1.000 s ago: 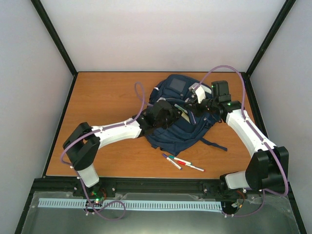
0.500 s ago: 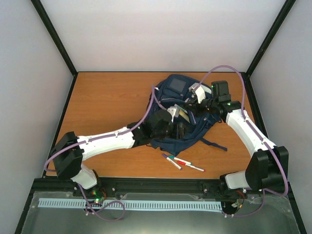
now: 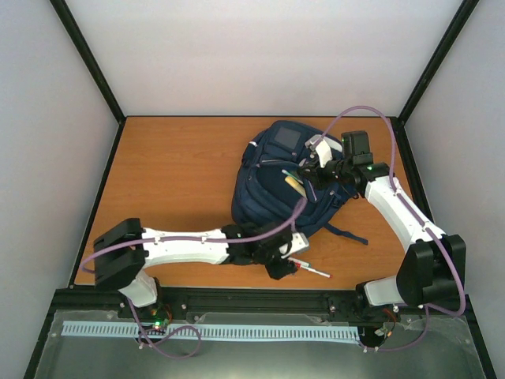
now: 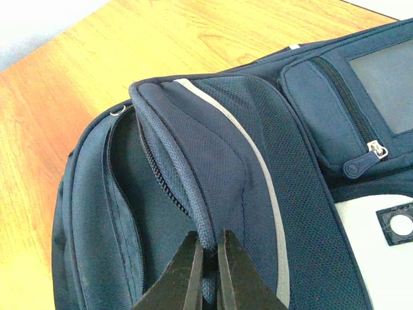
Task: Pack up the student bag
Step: Pick up the stationery from the center of the board.
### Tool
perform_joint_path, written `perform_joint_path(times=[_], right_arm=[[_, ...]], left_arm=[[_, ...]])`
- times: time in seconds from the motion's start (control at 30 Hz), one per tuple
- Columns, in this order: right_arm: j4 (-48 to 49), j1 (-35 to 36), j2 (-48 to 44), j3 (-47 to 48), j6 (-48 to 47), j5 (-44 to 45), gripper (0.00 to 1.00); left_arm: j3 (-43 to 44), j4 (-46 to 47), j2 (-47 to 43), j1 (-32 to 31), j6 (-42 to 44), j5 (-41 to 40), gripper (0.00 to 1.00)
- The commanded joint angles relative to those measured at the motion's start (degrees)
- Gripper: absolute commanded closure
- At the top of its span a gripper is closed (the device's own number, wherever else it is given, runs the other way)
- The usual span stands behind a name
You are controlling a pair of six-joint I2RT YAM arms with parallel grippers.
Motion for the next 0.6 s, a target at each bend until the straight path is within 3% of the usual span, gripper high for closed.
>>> perform_joint_path(times=[0.0,0.57], right_arm=[[2.55,-1.04,0.22,0.12,-0.51,0.27,0.97],[2.51,-1.22,0.35,0.09,-0.57,-0.02,0.97]], left_arm=[[3.64,-4.06,4.99,-3.54,10.47,-1.81,0.43],[14.7,-1.94,20.04,-5.04,13.95,-7.69,0.49]])
